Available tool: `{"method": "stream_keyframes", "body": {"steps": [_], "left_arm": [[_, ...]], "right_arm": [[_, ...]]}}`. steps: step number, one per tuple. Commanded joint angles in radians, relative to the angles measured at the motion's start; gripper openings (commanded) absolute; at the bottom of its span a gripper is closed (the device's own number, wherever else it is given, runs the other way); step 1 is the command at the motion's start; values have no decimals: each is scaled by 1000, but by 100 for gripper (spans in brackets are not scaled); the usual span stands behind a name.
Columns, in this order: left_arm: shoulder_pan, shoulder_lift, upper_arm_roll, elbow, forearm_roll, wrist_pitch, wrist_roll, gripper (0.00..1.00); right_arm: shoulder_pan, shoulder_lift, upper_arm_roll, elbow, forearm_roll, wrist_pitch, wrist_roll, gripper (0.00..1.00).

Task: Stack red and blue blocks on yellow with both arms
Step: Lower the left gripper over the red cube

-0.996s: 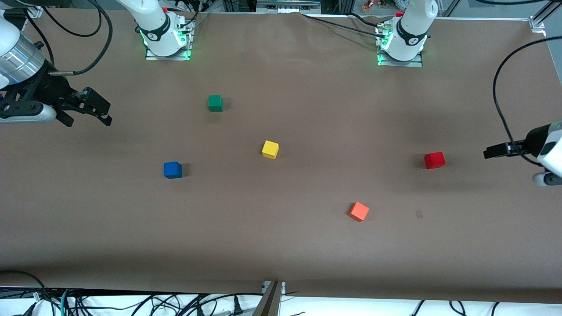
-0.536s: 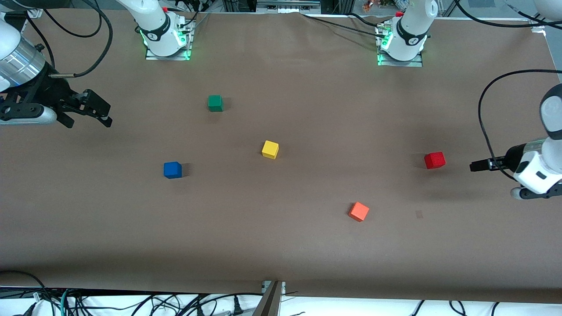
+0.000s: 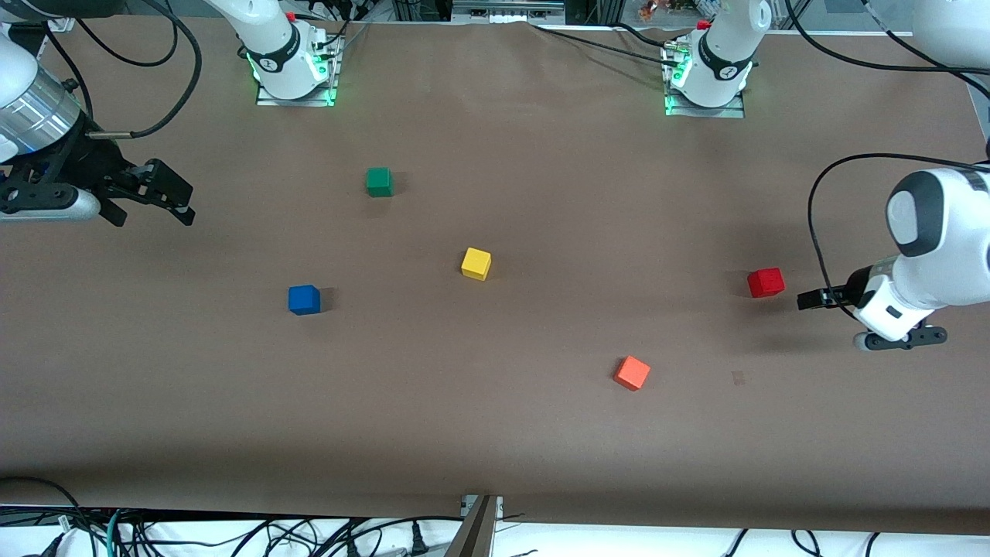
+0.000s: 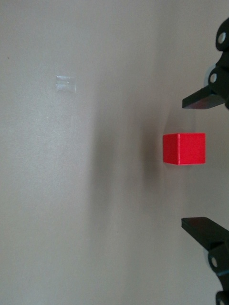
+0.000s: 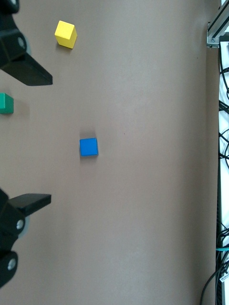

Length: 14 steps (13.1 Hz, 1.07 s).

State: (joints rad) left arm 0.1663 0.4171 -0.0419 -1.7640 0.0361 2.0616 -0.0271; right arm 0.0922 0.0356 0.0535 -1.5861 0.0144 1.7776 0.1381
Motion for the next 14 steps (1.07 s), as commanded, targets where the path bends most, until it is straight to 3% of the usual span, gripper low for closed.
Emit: {"method": "stream_keyframes", "body": {"steps": [1,9,12,14], "left_arm": [[24,-20,-7,-110,24,122,16,100],[38,-27,-23,-310,14,337,-42,100],[33,-56,-88,-366,24,354,-173,100],[33,-58,-95,-383,31,367,-174,100]], "right_arm": [[-3,10,8,23,-16,-9,-2,100],[0,35,11,21,-16,-10,-3,100],[0,46,11,20,-14,-17,-11,100],[1,46,11,20,-11,-20,-11,100]]}}
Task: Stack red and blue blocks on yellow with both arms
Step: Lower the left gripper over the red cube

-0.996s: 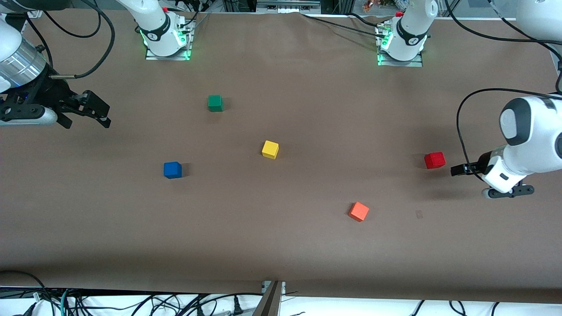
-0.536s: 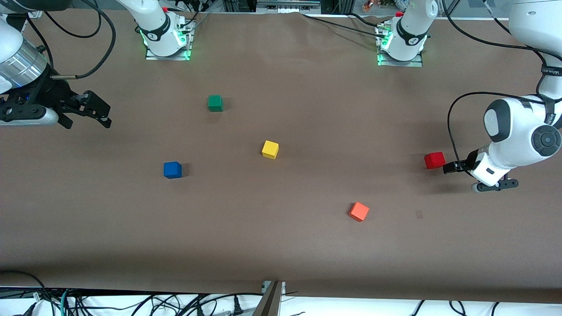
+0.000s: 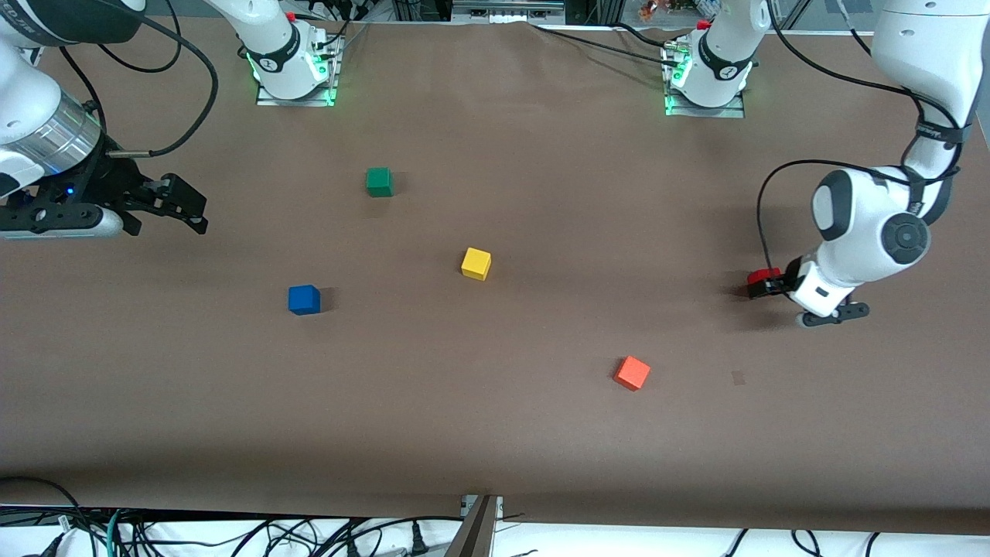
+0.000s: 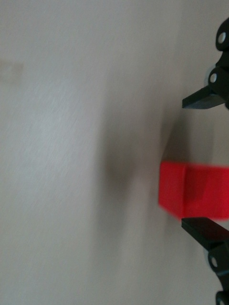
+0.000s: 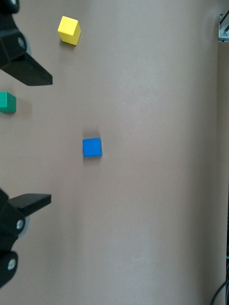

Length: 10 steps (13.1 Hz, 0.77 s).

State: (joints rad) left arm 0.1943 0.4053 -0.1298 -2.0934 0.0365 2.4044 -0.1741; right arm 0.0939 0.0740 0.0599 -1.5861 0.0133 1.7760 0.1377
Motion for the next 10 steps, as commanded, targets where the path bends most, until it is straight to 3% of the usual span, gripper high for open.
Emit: {"method": "stream_keyframes", "body": {"steps": [1,5,7,10], "left_arm": [[5,-46,-7,-62,71,31,-25,100],[19,-60,-10,-76,103,32,-7,100],[39,-60,-10,-92,105,41,8,100],[43,-63,-10,-120,105,78,10,100]], "right_arm": [[-2,6,5,18,-10,-24,-9,100],[-32,24,0,11,-15,-45,-15,100],[-23,26,1,11,-15,-145,2,100],[-20,35,5,11,-10,-178,-9,100]]}}
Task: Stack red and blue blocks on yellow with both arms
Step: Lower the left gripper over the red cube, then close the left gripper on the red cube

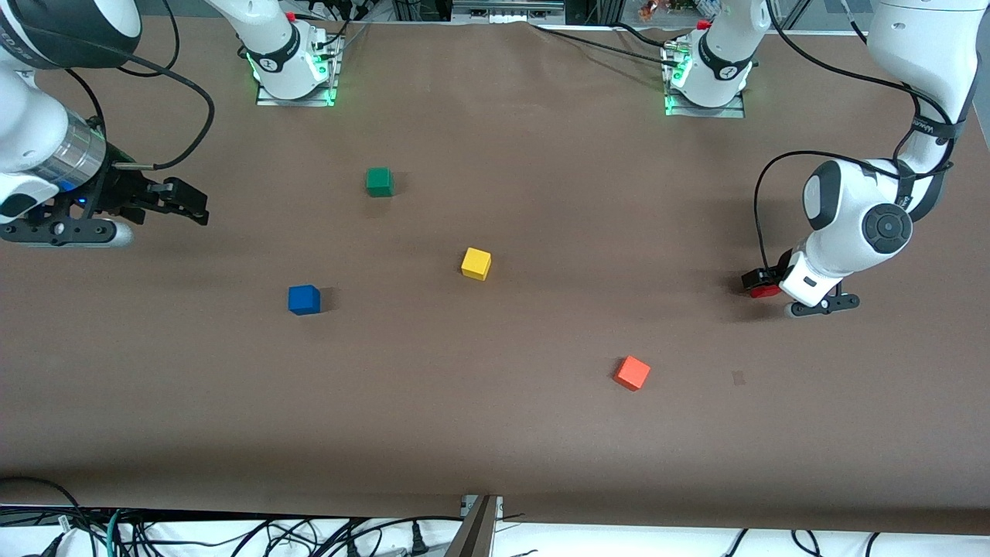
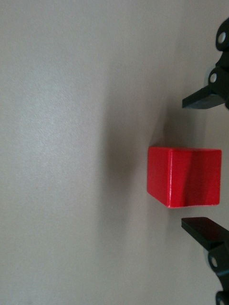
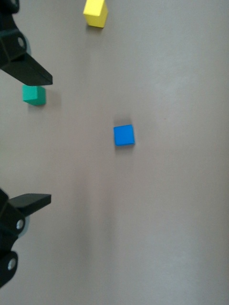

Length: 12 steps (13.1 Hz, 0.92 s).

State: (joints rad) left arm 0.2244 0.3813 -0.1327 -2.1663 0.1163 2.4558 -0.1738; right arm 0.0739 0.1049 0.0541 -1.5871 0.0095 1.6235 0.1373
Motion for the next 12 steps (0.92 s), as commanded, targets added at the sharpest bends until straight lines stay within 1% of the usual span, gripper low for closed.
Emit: {"method": "stream_keyframes", "body": {"steps": [1,2,4,8,10,11,12], "left_arm": [[22,-38,-7,-49,25,28,10,100],[24,-38,-7,-53,25,28,10,100],[26,-38,-7,-72,25,61,10,100],[27,-35,-7,-79,25,68,10,99],[29,-35,-7,-83,25,68,10,85],[35,-33,-7,-81,25,68,10,71],[35,-32,-7,-81,23,68,11,53]], "right_arm": [[4,3,19,13,-8,-25,-8,100],[26,3,23,13,-9,-27,-5,100],[27,3,21,13,-8,-25,-2,100],[30,-1,23,15,-9,-27,-8,100],[30,-1,27,13,-5,-31,-8,100],[30,-1,27,15,-8,-46,-5,100],[30,-1,27,15,-8,-47,-5,100]]}}
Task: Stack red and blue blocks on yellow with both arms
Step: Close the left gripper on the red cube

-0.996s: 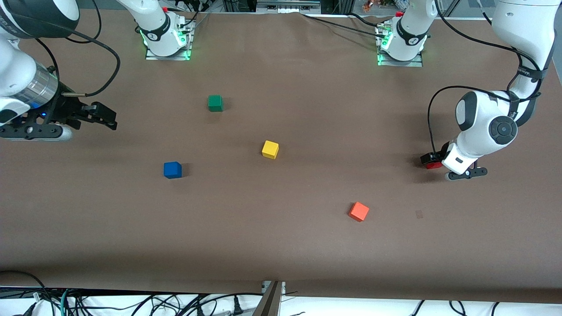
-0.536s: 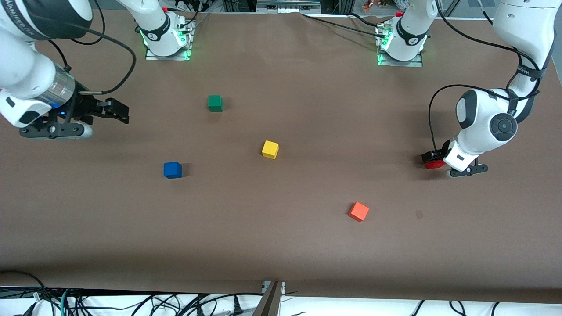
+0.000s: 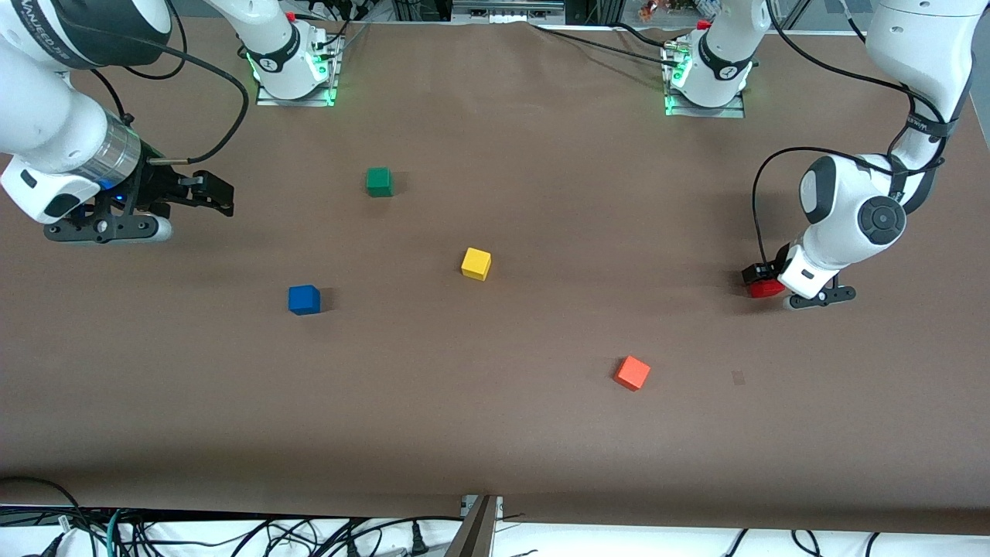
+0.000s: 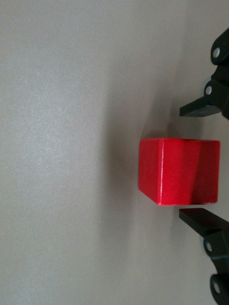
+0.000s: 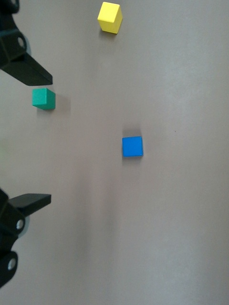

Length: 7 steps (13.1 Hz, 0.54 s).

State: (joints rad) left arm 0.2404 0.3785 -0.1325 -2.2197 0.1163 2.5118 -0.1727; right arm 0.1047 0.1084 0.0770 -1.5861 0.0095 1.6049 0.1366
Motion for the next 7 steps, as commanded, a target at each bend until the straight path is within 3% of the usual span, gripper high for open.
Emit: {"method": "stream_keyframes", "body": {"steps": [1,4,7], "left_arm": [[19,-29,-7,-26,25,12,9,41],[19,-30,-7,-23,23,10,9,23],[17,-36,-10,-14,23,1,7,18]], "right_arm": [[6,-6,6,14,-8,-29,1,100],[35,-7,4,14,-11,-29,5,100],[44,-10,9,21,0,-31,5,100]]}}
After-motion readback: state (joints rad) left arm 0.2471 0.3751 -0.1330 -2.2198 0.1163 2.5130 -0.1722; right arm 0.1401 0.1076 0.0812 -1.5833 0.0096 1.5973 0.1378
